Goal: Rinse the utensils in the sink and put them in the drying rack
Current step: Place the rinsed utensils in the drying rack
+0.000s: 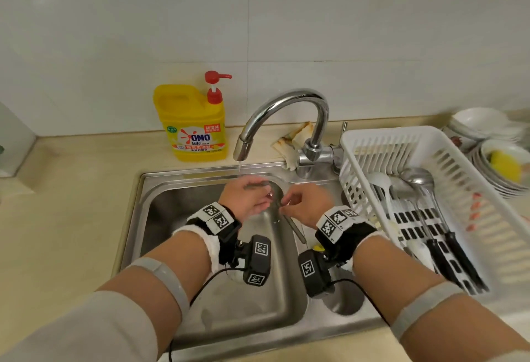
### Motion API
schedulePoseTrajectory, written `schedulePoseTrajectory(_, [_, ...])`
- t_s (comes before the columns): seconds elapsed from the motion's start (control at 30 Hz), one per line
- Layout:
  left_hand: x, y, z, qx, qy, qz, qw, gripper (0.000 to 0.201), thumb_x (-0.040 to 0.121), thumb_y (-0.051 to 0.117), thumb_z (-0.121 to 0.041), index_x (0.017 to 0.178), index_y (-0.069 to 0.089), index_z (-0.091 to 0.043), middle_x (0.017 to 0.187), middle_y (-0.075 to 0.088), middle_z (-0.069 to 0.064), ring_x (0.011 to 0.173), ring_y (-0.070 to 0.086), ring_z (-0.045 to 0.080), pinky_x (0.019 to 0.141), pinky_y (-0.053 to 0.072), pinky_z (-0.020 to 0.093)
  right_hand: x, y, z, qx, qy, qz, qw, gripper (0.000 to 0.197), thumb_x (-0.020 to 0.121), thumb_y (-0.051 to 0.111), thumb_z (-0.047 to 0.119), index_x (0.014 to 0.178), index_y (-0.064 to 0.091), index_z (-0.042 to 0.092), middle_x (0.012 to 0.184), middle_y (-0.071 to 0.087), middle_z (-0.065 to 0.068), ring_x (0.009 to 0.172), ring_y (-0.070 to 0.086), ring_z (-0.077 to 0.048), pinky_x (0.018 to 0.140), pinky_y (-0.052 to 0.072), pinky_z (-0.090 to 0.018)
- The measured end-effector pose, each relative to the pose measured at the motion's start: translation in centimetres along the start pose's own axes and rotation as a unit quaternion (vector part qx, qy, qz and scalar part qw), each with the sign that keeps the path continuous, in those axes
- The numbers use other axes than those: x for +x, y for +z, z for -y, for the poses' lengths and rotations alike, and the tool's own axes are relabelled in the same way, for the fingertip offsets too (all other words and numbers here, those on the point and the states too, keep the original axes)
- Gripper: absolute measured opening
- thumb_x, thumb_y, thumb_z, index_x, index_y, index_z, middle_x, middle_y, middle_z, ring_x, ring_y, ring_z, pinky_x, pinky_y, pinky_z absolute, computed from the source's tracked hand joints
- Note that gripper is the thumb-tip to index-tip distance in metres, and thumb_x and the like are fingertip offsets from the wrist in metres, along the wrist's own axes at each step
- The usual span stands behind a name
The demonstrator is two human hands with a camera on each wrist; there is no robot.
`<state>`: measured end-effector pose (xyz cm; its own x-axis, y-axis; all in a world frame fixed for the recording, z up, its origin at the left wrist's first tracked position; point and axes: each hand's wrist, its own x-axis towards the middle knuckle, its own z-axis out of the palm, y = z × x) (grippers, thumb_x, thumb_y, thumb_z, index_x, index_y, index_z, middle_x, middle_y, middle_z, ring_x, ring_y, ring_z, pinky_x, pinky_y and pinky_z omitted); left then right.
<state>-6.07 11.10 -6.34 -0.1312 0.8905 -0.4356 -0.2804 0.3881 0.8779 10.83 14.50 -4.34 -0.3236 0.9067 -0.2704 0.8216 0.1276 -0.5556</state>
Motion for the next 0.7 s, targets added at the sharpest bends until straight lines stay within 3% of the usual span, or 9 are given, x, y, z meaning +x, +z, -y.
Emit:
schedulePoseTrajectory(0.13, [-1.5,4.4,-2.4,0.044,0.051,0.039,0.997,0.025,0.091,0.071,-0.014,0.116,0.068,-0.014,0.105,0.075,0.013,0.093,0.075,0.023,0.078,0.061,0.028,-2.8,-3.4,-1.2,0.024,0.001,-0.055,0.998,0.012,0.079,0.079,0.029,0.086,0.073,0.021,0.079,0.071,0.007,0.075,0.066,-0.009,0.070,0.051,-0.022])
schedulePoseTrajectory(0.23, [-2.7,8.3,-4.2,0.055,0.106,0.075,0.990,0.023,0.092,0.071,-0.023,0.114,0.069,-0.017,0.102,0.075,0.008,0.089,0.076,0.021,0.079,0.062,0.032,-4.9,-7.2,-2.8,0.046,0.004,-0.107,0.993,0.007,0.078,0.077,0.027,0.082,0.072,0.025,0.074,0.070,0.010,0.073,0.066,-0.007,0.067,0.049,-0.018])
schedulePoseTrajectory(0.33, [-3.2,12.3,-5.2,0.079,0.134,0.094,0.983,0.022,0.097,0.063,-0.027,0.115,0.068,-0.016,0.101,0.075,0.007,0.087,0.075,0.023,0.079,0.062,0.034,-6.5,-12.1,-6.3,0.072,0.028,-0.134,0.988,0.008,0.078,0.078,0.025,0.080,0.071,0.024,0.072,0.074,0.004,0.071,0.071,-0.010,0.069,0.055,-0.026])
schedulePoseTrajectory(0.4, [-2.8,14.5,-5.2,0.143,0.169,0.076,0.972,0.019,0.099,0.059,-0.025,0.112,0.068,-0.015,0.100,0.074,0.006,0.082,0.074,0.018,0.075,0.062,0.030,-7.5,-15.3,-9.4,0.061,0.059,-0.132,0.988,0.008,0.080,0.077,0.026,0.082,0.070,0.024,0.072,0.075,0.003,0.071,0.072,-0.012,0.067,0.057,-0.028])
schedulePoseTrajectory(0.47, [-2.1,16.5,-4.7,0.234,0.221,0.055,0.945,0.014,0.099,0.058,-0.023,0.107,0.069,-0.019,0.100,0.072,-0.001,0.078,0.073,0.011,0.069,0.059,0.025,-7.9,-17.8,-13.0,0.021,0.100,-0.110,0.989,0.006,0.082,0.076,0.028,0.084,0.071,0.024,0.074,0.074,0.004,0.071,0.071,-0.012,0.066,0.057,-0.027])
schedulePoseTrajectory(0.6, [-1.2,20.6,-3.4,0.431,0.290,0.065,0.852,0.014,0.097,0.056,-0.023,0.102,0.068,-0.027,0.101,0.066,-0.012,0.089,0.065,0.004,0.081,0.050,0.023,-6.8,-18.3,-20.6,-0.092,0.178,-0.032,0.979,0.007,0.079,0.076,0.028,0.084,0.075,0.023,0.087,0.072,0.003,0.081,0.068,-0.015,0.068,0.054,-0.024])
schedulePoseTrajectory(0.7, [-0.9,23.2,-2.9,0.519,0.308,0.056,0.796,0.015,0.096,0.054,-0.024,0.100,0.067,-0.029,0.101,0.063,-0.012,0.086,0.060,0.004,0.080,0.048,0.024,-5.4,-16.7,-24.7,-0.120,0.188,0.011,0.975,0.014,0.076,0.076,0.028,0.088,0.075,0.019,0.091,0.071,-0.001,0.080,0.067,-0.016,0.067,0.055,-0.024])
